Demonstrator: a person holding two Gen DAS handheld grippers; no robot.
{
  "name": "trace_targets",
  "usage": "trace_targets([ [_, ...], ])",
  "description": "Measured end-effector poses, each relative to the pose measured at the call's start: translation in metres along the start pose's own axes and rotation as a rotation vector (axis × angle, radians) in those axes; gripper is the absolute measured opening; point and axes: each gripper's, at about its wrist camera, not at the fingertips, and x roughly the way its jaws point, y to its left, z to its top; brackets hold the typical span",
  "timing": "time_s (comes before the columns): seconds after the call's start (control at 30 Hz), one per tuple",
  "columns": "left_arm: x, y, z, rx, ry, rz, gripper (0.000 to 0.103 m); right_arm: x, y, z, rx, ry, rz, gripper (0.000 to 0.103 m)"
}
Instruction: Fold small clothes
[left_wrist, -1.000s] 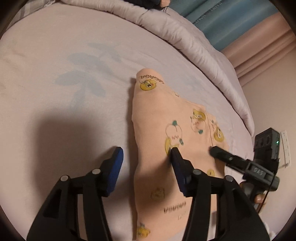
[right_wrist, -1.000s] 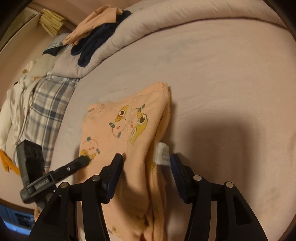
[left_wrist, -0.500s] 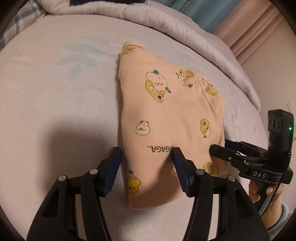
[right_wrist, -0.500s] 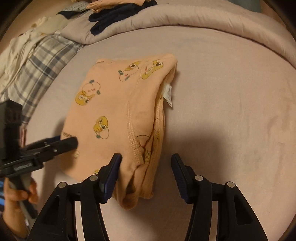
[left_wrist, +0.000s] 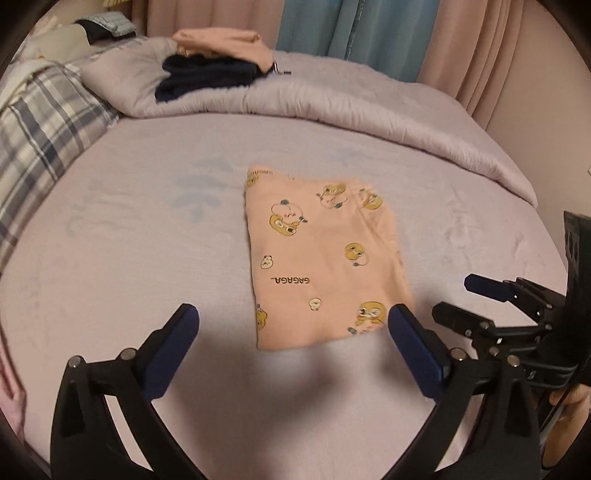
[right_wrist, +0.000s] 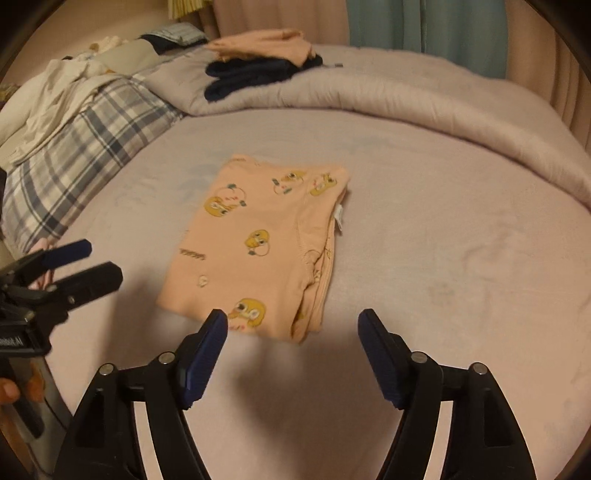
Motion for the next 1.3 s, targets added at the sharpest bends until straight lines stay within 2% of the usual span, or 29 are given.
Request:
trace_targets([
  [0.1,-0.020,-0.006,-0.003,-0.015,-0.004,0.010,0.102,-0.017,0.005,-0.005,-0.003,-0.020,0.013,0.078],
  [0.17,-0.032,-0.011,-0.006,-0.017,-0.003,0.023,0.102,-0.029,0.006,-0.008,-0.008,-0.035,0.015,0.086],
  [0.23,-0.044,-0.017,-0.011,-0.017,-0.003,0.042,0.102,-0.037,0.011,-0.008,-0.024,-0.058,0.009,0.098],
  [0.27,-0.050,-0.021,-0.013,-0.014,-0.001,0.065,0.102,-0.043,0.014,-0.009,-0.034,-0.073,0.005,0.100],
  [0.33,-0.058,-0.028,-0.017,0.002,0.010,0.152,0.102,-0.055,0.019,-0.012,-0.050,-0.099,-0.004,0.102],
  [0.43,-0.064,-0.041,-0.023,0.068,0.028,0.331,0.102,-0.064,0.026,-0.015,-0.070,-0.105,-0.017,0.102],
  [0.47,-0.066,-0.044,-0.026,0.082,0.017,0.358,0.102,-0.067,0.027,-0.016,-0.074,-0.108,-0.018,0.102],
  [0.63,-0.074,-0.036,-0.035,0.013,0.020,0.263,0.102,-0.074,0.033,-0.018,-0.081,-0.129,-0.031,0.102],
  [0.77,-0.080,-0.036,-0.037,0.022,0.002,0.319,0.102,-0.082,0.037,-0.021,-0.084,-0.142,-0.032,0.102],
  [1.3,-0.095,-0.042,-0.038,0.023,-0.043,0.314,0.102,-0.087,0.042,-0.022,-0.083,-0.156,-0.036,0.102],
])
